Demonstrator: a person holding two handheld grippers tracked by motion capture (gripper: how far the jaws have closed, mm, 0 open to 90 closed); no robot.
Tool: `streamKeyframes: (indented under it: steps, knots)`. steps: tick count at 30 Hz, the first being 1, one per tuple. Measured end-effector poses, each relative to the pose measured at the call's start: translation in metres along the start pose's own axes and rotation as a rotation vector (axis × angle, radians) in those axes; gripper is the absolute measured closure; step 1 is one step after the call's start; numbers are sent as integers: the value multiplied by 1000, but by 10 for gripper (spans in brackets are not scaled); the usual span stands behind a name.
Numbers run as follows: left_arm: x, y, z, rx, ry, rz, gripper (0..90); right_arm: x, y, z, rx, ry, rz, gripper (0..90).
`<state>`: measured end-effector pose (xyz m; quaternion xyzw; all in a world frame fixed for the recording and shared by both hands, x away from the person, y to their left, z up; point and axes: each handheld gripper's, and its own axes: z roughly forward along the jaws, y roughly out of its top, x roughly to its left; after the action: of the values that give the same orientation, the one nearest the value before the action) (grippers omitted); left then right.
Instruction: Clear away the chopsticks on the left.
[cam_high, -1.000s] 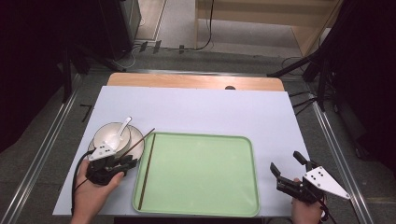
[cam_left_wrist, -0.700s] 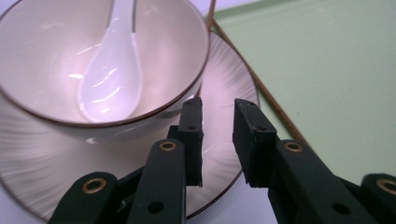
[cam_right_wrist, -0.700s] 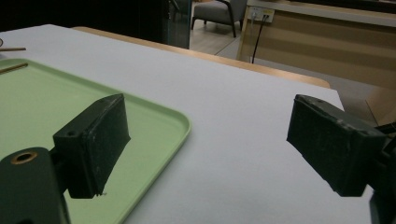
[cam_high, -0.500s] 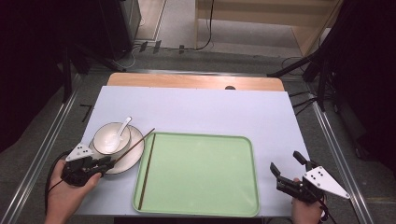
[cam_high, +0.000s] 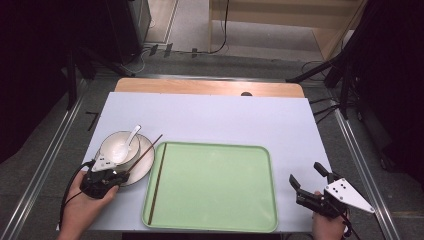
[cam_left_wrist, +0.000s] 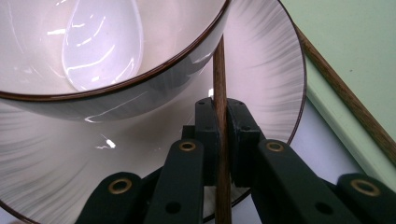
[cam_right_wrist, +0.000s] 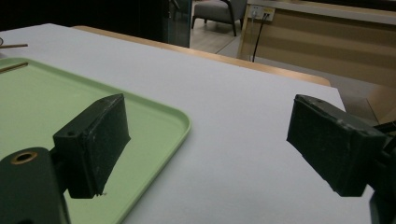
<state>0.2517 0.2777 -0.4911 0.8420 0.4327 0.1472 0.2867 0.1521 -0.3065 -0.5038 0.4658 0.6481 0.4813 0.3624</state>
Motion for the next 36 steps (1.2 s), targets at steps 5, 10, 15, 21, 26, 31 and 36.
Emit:
streamKeyframes:
  steps: [5, 10, 15, 21, 26, 31, 36]
  knots:
    - [-3, 2, -7, -29, -11, -7, 849, 0, 0, 0, -2, 2, -3, 133]
    - [-13, 8, -15, -72, -20, -10, 850, 0, 1, 0, -5, -1, -3, 133]
    - [-32, 15, -14, -90, -67, -4, 850, -1, 1, -1, -5, 1, -1, 133]
    - [-68, 21, 9, -56, -140, 9, 850, 0, 1, 0, -7, 3, -2, 133]
    - [-94, 21, 29, -31, -198, -12, 850, -1, 1, -1, -7, 1, -2, 133]
    - [-110, 18, 43, 0, -218, -40, 849, -2, 1, -1, -9, 2, -1, 133]
    - [-118, 19, 45, -14, -203, -69, 848, -2, 1, -1, -8, 2, -1, 133]
